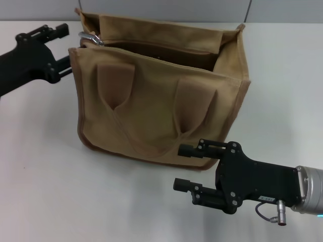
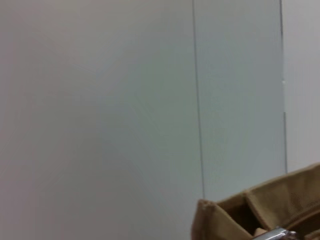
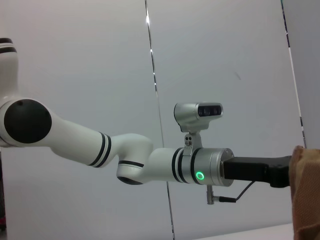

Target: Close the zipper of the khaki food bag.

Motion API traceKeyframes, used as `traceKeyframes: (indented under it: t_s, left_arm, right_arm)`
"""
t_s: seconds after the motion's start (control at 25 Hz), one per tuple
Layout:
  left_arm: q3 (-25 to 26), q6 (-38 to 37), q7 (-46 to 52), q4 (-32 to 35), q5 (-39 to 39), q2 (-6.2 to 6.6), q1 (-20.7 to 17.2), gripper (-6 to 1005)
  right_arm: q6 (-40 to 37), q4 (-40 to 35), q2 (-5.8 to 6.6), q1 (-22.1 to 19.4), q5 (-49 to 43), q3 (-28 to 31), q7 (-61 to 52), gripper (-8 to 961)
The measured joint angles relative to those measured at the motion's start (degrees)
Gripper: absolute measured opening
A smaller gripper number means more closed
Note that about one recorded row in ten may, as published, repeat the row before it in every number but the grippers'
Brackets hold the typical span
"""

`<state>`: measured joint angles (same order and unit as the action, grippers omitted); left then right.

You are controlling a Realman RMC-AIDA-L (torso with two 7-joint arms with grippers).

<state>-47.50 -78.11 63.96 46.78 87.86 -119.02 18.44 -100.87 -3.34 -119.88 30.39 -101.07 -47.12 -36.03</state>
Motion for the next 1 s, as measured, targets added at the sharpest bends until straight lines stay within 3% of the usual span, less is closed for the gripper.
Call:
traceKeyframes:
  t_s: [0.2, 0.36, 0.56, 0.92, 1.0]
  left_arm:
    - [-5.83, 0.08, 0.23, 1.95, 3.69, 0.46, -0.17, 661]
    - [-5.79, 0.56, 0.68, 2.84, 3.41, 0.23, -0.41, 660]
    - [-5.64, 0.75, 2.35, 2.69, -3.0, 0.3, -0.72, 658]
    - [-6.18, 0.84, 1.41, 2.46, -2.81, 0.33, -0.9, 654]
    - [-6.2, 0.92, 1.41, 2.43, -2.82, 0.31, -0.88, 492]
  right_arm:
    - [0.31, -0.06, 0.0, 0.03, 0.0, 0.01, 0.0, 607]
    - [0.35, -0.09, 0.0, 0.02, 0.0, 0.07, 0.0, 607]
    - [0.4, -0.16, 0.0, 0.02, 0.0, 0.1, 0.0, 607]
    - [0.61, -0.09, 0.0, 0.02, 0.0, 0.18, 0.0, 607]
    - [0.61, -0.13, 0.0, 0.02, 0.0, 0.19, 0.0, 607]
